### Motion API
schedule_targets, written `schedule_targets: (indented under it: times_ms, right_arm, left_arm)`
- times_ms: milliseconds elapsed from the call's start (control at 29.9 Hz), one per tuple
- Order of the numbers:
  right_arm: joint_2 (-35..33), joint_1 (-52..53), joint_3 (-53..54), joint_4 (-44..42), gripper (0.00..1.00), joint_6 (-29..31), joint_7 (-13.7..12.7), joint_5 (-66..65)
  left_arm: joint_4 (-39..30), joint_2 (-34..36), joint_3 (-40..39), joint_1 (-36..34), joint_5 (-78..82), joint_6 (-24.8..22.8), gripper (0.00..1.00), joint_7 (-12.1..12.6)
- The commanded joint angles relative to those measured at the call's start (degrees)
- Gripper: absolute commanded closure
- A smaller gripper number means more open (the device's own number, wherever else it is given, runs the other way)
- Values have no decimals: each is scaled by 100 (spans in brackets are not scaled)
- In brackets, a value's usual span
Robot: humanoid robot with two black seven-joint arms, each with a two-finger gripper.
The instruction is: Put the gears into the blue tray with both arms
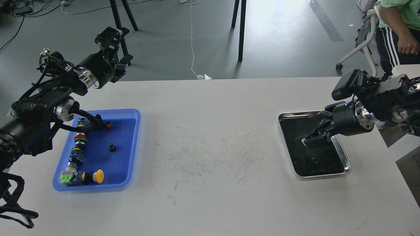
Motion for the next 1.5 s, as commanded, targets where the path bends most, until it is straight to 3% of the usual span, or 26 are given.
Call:
schedule_targets:
  times_ms: [0, 167, 1170, 1470]
  right_arm:
    - [-3, -279, -47, -193, 4, -109, -2, -397]
    - [14, -772, -21, -695, 4, -302, -2, -459]
    - [603, -1413, -3, -1240, 15, -443, -2, -476]
    - [735, -1493, 5, -1407, 26, -452, -2, -476]
  left_arm:
    - [49, -51, 0, 8, 0, 1, 1, 0]
    - [58, -43, 0, 8, -8, 1, 1, 0]
    - [58, 1, 0, 43, -8, -17, 1, 0]
    - [58, 1, -9, 60, -17, -17, 1, 0]
